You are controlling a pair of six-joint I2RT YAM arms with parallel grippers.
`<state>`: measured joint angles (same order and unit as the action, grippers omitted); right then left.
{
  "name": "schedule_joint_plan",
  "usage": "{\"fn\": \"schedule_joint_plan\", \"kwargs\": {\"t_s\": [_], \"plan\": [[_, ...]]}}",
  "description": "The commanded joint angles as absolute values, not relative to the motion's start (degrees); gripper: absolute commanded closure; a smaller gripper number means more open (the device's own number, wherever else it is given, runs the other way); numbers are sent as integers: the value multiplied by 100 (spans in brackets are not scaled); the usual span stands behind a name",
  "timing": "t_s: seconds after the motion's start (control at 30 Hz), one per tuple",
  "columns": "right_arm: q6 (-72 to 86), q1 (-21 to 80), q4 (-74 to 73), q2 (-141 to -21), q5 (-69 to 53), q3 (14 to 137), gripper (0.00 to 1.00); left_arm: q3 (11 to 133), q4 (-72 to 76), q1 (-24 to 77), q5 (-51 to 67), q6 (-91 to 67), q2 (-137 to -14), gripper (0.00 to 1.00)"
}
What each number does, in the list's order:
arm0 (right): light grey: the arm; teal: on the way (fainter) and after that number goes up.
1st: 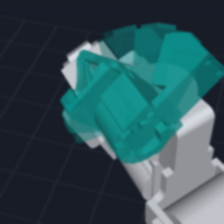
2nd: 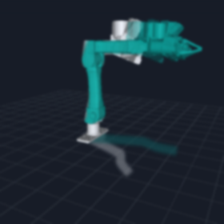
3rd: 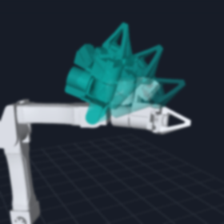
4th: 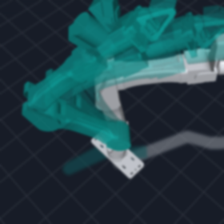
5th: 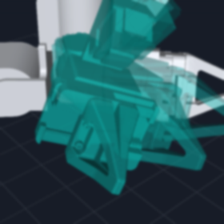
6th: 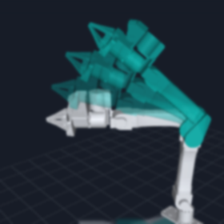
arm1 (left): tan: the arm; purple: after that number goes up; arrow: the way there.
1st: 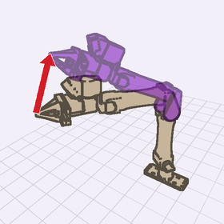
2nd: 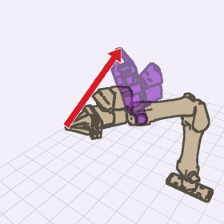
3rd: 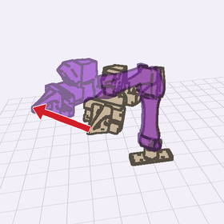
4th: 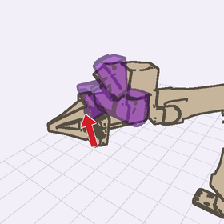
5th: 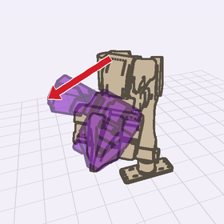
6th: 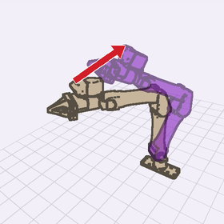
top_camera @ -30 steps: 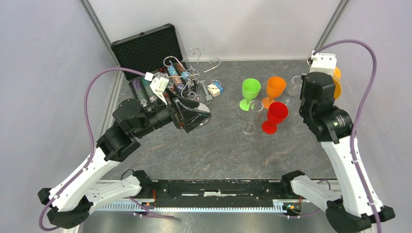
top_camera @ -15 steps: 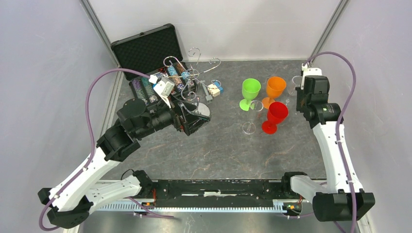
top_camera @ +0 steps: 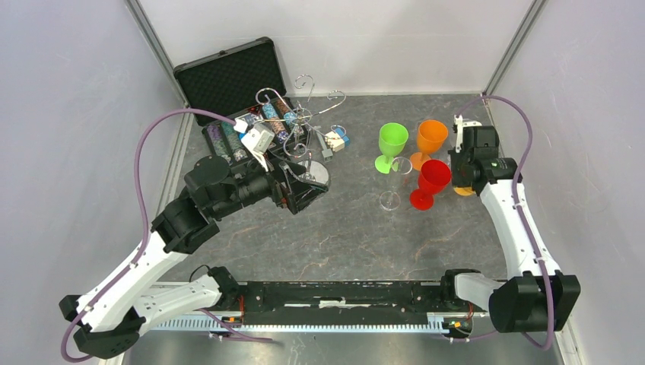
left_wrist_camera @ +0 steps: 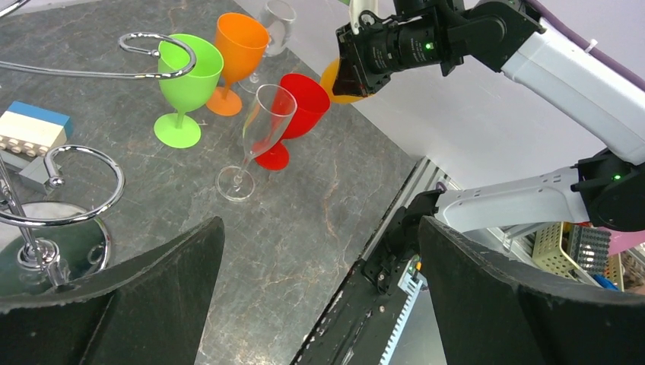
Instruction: Take the wine glass off the wine glass rack
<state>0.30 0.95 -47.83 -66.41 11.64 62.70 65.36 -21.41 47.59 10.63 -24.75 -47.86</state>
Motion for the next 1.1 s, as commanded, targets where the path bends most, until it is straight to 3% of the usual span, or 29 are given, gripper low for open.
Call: {"fn": "schedule_joint_plan", "kwargs": {"t_s": [0.0, 0.47, 0.73, 1.07], "plan": [[-115, 65, -4737, -6622, 818, 6274, 89, 6430, -2125, 4759, 1005, -2315, -4741, 0], [211, 70, -4515, -7018, 1121, 6059, 81, 6203, -2202, 4761, 936, -2301, -4559, 0], [224, 66, -4403, -7196, 1406, 6298, 69, 6329, -2285, 4763, 999, -2224, -4720, 0], [333, 79, -4231, -7245, 1637, 6516, 70, 6346, -2406, 4762, 460, -2188, -4592, 0]]}}
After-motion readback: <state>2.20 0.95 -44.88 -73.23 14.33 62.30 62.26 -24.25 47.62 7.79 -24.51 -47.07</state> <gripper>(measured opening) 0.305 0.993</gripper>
